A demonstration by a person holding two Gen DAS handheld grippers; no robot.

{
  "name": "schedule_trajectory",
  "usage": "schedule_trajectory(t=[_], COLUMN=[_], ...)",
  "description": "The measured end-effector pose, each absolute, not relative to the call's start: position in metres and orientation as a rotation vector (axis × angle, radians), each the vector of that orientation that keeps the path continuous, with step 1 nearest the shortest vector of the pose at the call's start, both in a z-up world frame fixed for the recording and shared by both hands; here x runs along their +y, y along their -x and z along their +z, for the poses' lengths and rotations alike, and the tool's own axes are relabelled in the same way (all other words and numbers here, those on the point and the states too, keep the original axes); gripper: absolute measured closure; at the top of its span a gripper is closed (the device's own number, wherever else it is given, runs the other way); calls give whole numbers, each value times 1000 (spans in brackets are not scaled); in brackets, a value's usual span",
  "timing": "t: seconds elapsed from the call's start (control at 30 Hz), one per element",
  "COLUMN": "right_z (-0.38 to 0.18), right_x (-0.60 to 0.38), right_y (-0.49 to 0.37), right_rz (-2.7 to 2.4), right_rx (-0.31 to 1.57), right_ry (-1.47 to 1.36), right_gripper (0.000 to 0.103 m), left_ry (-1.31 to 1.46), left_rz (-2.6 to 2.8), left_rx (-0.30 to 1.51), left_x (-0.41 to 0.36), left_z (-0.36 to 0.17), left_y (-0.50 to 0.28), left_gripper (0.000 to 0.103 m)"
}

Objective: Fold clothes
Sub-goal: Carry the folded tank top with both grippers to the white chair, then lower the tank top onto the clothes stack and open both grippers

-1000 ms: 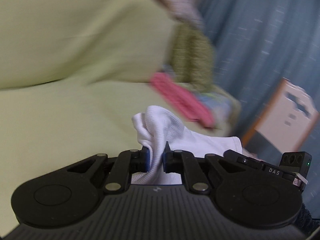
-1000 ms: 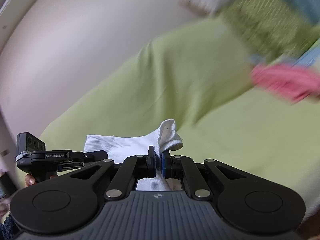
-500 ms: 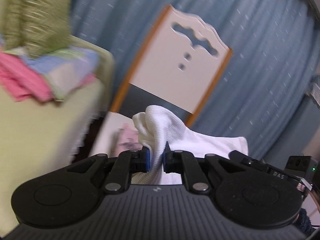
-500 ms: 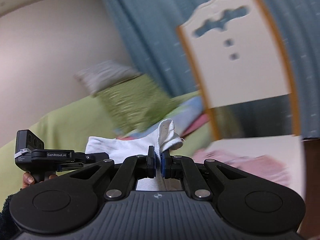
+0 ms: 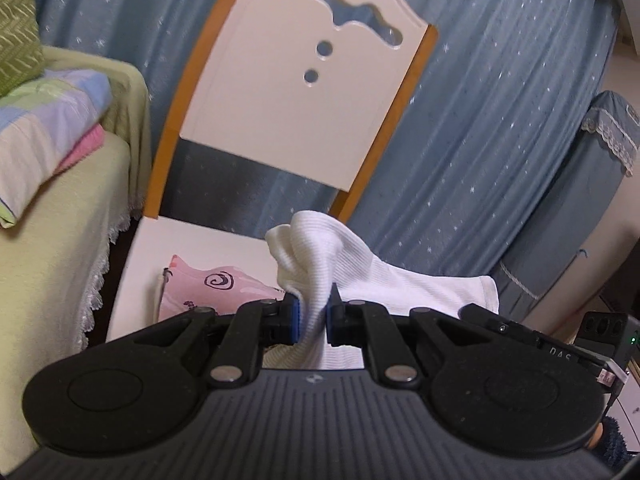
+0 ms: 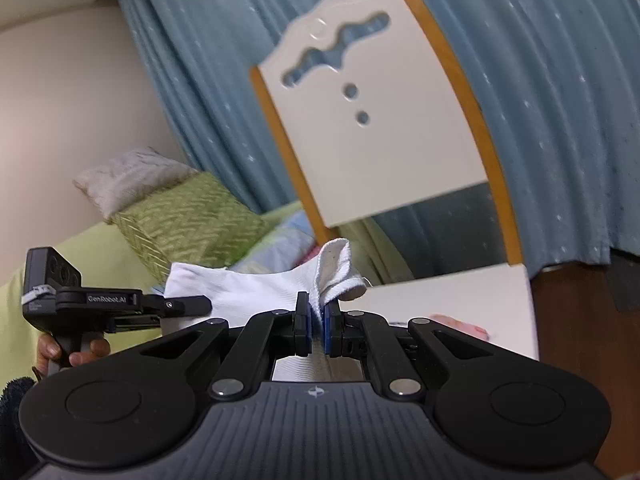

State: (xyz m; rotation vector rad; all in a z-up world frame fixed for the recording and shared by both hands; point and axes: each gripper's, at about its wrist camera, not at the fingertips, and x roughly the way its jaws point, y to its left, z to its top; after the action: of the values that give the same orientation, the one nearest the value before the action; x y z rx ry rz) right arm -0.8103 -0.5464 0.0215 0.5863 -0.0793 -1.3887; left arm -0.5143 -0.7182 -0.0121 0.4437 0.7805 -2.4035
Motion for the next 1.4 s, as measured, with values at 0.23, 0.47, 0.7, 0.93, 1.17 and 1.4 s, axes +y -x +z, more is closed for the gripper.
schedule_trajectory(t=[0.23,0.47,0.7,0.93,1.17,1.4], right_z=[-9,-54,-81,-89,-95,-72], right_x=[-611,-662,-672,-676,-688,-661], right_y=[833,853,869,885,870,856], right_rz=[-1433,-1473,-1456,-1429,-1521,-1659], right_rx=[3,30,-24,-116,-2,48], right_ry=[-681,-820,-930,-1004,-937,-791], right_gripper=[97,97,74,83,96,63], left_ry=[-538,-664,-710,-569,-594,-654], left_rz=[-2355,-2281,-2271,-2276,-2282,-2184], left_rx=[844,903,889,1042,848,684], left_x=[-767,-820,-833,-857,-854,-843], left_z=[-44,-84,-100,-102,-106,-100], left_y=[533,558,560,547,562,560], left_gripper=[93,93,78,75,89,68])
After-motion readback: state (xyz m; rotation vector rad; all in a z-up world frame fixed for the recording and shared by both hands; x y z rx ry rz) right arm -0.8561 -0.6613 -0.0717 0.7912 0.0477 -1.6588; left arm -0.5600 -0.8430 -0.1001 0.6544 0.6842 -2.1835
